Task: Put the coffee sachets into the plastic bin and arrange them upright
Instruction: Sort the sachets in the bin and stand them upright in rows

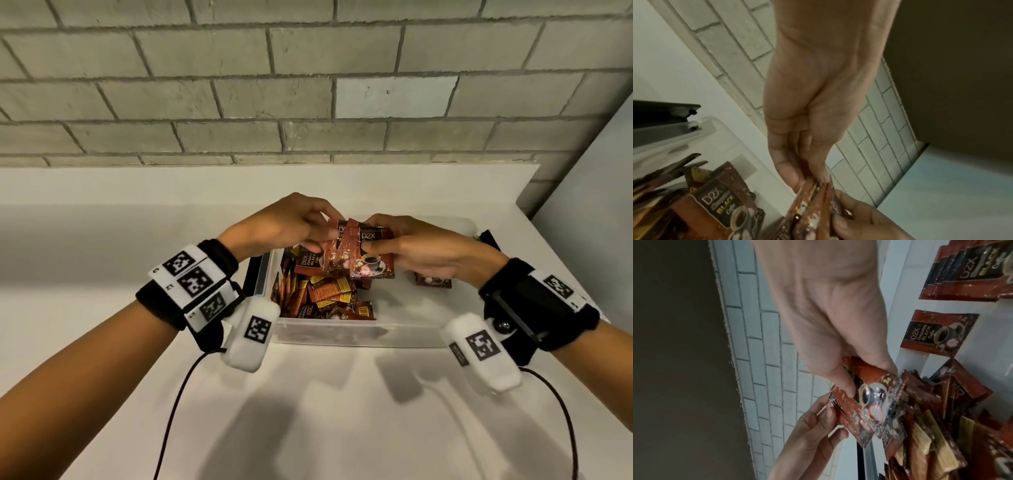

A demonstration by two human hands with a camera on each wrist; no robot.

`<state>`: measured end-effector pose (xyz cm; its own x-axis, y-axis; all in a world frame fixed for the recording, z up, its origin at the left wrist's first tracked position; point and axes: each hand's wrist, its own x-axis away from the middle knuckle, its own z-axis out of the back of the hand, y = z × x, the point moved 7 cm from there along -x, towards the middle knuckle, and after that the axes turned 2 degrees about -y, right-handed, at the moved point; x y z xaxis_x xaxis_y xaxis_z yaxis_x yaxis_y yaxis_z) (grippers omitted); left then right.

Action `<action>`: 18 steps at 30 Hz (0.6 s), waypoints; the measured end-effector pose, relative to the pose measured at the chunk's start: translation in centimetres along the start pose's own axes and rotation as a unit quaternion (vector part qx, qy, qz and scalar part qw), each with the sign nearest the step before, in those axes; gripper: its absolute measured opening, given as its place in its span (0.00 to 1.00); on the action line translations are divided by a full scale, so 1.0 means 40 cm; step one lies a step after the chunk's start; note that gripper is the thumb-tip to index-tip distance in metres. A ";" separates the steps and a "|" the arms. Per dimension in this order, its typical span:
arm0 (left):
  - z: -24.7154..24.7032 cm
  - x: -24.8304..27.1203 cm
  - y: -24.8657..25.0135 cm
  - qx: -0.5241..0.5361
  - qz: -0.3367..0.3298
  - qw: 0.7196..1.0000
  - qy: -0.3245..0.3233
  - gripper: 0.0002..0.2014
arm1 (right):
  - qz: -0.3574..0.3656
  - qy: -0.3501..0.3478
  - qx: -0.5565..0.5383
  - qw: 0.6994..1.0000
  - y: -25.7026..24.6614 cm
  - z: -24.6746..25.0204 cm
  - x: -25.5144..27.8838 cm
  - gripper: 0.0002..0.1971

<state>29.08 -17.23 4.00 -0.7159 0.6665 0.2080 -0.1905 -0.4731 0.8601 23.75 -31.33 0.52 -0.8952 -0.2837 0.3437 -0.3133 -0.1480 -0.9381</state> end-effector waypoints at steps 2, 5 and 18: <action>0.013 -0.013 -0.012 0.002 0.015 1.000 0.015 0.16 | 0.000 0.012 -0.007 1.000 -0.002 0.014 0.006 0.13; 0.027 -0.037 -0.060 -0.204 0.079 0.976 0.007 0.23 | -0.012 0.027 0.007 1.000 0.008 0.037 0.014 0.16; 0.045 -0.072 -0.048 -0.175 0.051 0.983 -0.031 0.13 | -0.012 0.043 0.052 0.998 0.001 0.048 -0.007 0.11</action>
<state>32.72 -17.19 2.60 -0.7030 0.6339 0.3224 -0.3468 -0.7014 0.6227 24.59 -33.08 0.45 -0.9133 -0.1977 0.3562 -0.3037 -0.2524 -0.9187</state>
